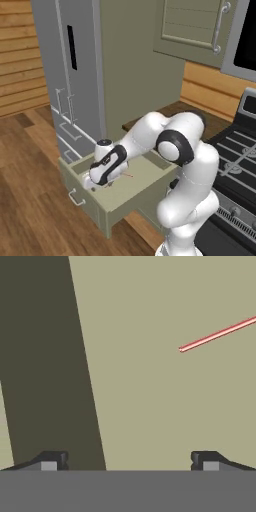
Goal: Take a straw from the drawer in front and place it inside the glass cup on the dining counter.
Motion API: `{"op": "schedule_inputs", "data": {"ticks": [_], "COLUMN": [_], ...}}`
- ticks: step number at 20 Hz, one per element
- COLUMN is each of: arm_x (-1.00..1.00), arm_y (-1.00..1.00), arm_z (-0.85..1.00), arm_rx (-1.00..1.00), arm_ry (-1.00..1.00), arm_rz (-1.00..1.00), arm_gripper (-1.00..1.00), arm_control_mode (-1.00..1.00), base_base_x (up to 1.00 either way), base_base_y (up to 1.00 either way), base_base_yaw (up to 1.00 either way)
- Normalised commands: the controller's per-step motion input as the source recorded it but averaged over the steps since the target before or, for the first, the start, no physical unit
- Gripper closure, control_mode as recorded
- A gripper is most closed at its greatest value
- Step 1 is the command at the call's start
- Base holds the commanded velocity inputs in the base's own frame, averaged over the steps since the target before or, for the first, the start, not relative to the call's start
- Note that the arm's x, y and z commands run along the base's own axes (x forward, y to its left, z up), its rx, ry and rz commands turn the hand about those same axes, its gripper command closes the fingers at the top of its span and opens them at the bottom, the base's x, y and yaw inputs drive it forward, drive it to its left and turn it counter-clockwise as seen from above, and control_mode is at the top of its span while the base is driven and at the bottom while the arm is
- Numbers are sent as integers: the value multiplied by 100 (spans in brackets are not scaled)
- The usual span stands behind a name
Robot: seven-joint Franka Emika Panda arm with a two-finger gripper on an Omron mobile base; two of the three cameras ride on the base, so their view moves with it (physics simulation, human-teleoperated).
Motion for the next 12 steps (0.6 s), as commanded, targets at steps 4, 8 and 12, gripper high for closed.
{"op": "schedule_inputs", "data": {"ticks": [4, 8, 12], "arm_x": [-9, 9, 31], "arm_y": [-21, -74, -72], "arm_z": [51, 32, 0], "arm_rx": [-1, -3, -1], "arm_ry": [-9, -1, 0], "arm_rz": [-14, -26, -24], "arm_gripper": [-100, -100, -100], "arm_control_mode": [-100, -100, -100], "base_base_x": [0, 0, 0], "base_base_y": [0, 0, 0], "base_base_yaw": [0, 0, 0]}}
